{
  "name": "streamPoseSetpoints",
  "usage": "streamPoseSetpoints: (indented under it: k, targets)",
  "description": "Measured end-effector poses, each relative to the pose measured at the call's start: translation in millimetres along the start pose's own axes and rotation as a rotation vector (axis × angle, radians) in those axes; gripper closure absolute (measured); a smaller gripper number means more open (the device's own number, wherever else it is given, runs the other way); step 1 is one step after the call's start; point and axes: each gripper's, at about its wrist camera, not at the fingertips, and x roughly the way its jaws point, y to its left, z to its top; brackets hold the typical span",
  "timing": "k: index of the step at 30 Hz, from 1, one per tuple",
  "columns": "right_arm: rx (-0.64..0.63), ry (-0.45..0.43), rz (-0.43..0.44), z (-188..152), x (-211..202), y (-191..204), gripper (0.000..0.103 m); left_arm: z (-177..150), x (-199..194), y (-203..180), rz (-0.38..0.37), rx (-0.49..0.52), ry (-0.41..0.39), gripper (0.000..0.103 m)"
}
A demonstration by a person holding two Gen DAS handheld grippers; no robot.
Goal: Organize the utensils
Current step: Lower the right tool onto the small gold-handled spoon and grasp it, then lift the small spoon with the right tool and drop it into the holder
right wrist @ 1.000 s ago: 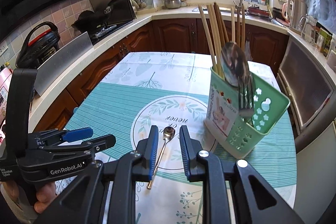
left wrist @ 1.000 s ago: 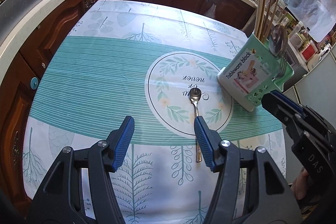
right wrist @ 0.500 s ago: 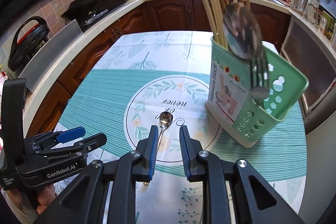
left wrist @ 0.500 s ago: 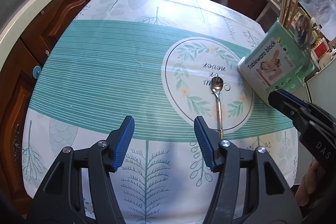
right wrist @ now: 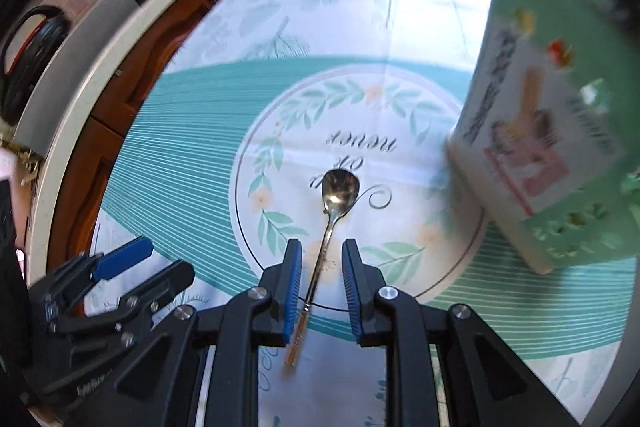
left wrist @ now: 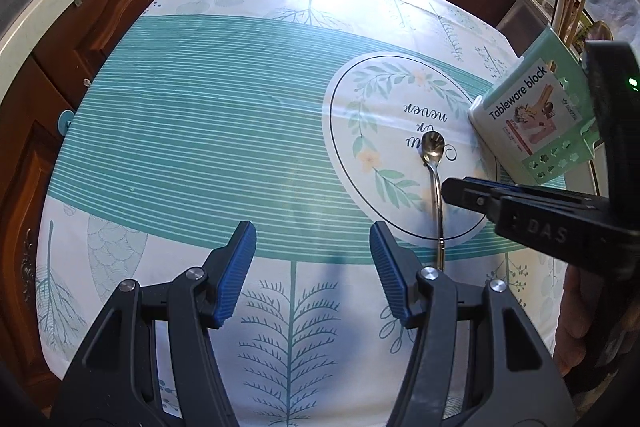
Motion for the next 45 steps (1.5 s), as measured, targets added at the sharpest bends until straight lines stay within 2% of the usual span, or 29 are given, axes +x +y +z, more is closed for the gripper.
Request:
streamPoseSetpoints:
  k: [6, 11, 16, 21, 25, 30, 36, 45]
  targets:
    - [0.029, 0.116, -0.059, 10.2, 22.5, 5.9, 0.082, 1.2, -1.1, 5.1, -0.008, -0.010, -0.004, 0.047]
    - [-0.011, 0.132, -0.131, 12.3, 23.4, 18.0, 0.083, 1.8, -0.3, 10.2, 0.008, -0.028, 0.001, 0.047]
    - [-0.091, 0.146, -0.231, 10.4, 26.5, 32.1, 0.091, 3.0, 0.3, 15.9, 0.061, -0.041, 0.006, 0.047]
    - [-0.100, 0.137, -0.243, 8.2, 24.4, 34.6, 0.099, 2.7, 3.9, 20.4, 0.075, -0.055, 0.023, 0.047]
    - [-0.074, 0.119, -0.198, 4.3, 18.6, 28.7, 0.099, 2.0, 2.0, 20.3, 0.080, -0.053, 0.020, 0.047]
    - [-0.041, 0.072, -0.079, -10.7, 0.6, 16.7, 0.100, 1.4, -2.1, 17.7, 0.086, -0.047, 0.013, 0.047]
    - [-0.009, -0.060, 0.065, -33.6, -36.1, 2.0, 0.100, -0.1, -7.0, 5.6, 0.083, -0.022, 0.005, 0.047]
    - [0.029, -0.261, 0.202, -60.8, -98.8, -19.9, 0.100, 0.3, -27.3, -29.6, 0.055, 0.053, -0.034, 0.047]
